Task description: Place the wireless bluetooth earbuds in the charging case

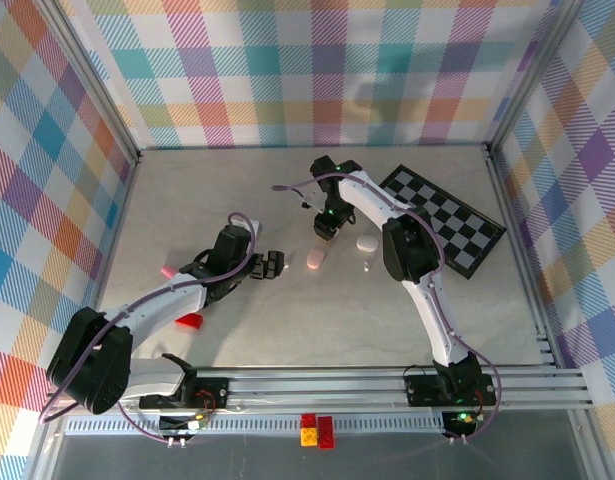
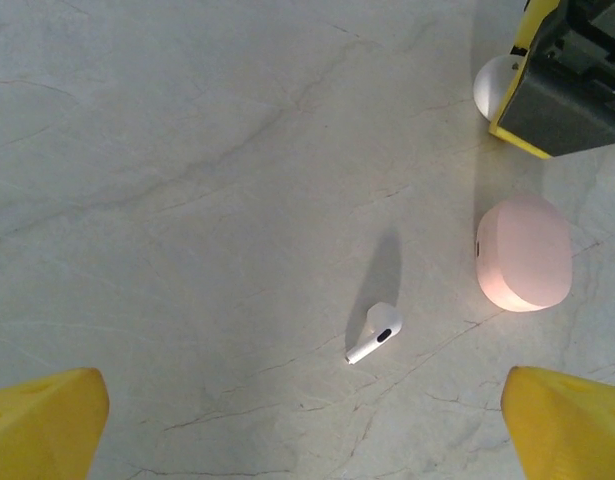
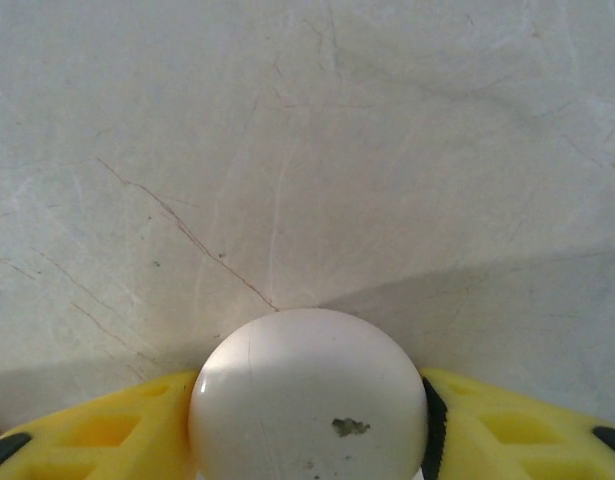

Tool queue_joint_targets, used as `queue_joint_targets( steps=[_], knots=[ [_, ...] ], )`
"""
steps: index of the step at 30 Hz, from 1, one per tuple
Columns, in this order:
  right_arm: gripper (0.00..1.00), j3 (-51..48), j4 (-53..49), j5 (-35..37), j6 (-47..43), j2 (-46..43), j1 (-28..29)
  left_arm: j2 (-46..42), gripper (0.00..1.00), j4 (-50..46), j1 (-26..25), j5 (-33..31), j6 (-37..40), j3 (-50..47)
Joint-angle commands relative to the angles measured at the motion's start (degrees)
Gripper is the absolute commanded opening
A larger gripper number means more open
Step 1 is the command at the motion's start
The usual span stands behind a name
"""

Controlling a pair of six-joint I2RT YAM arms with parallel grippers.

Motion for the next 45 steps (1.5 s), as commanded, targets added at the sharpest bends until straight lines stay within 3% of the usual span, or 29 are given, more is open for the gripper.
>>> queue_joint_targets(
  steps=[1,8,20,28,32,37,42,45],
  knots=[
    [0.51,1.42,2.03,-0.01,-0.58,2.47,0.13,0.73,1.0,1.84,0.21,1.3,-0.33,0.69],
    [0.48,-3.18,7.11,-6.54,5.09,-4.31,-0.18,0.01,1.0,5.58,0.12,2.61,-1.21,-0.88],
    [0.48,-35.93,35.41,-20.95,33.81,-31.2,-4.2,-0.5,1.0,25.15,-5.79,1.1,-2.83,-4.99],
    [0.47,-56.85,55.72,-25.17,53.17,-46.05,-5.31,7.03,1.0,55.41,-15.78,-7.19,1.82,-10.71],
    [0.47,-63.22,61.77,-27.45,60.78,-51.0,-5.54,11.94,0.99,65.25,-19.38,-10.29,4.33,-10.24],
    [0.47,-70.13,70.49,-29.8,70.56,-56.09,-5.5,20.55,0.9,78.94,-21.45,-10.17,5.73,-8.68],
    [0.47,-72.53,72.94,-31.73,73.87,-58.87,-5.5,24.0,0.87,79.72,-22.82,-10.62,8.14,-5.38],
    [0.47,-73.34,72.74,-31.37,74.89,-60.17,-5.5,25.17,0.78,79.8,-22.89,-11.04,8.59,-3.1]
  ],
)
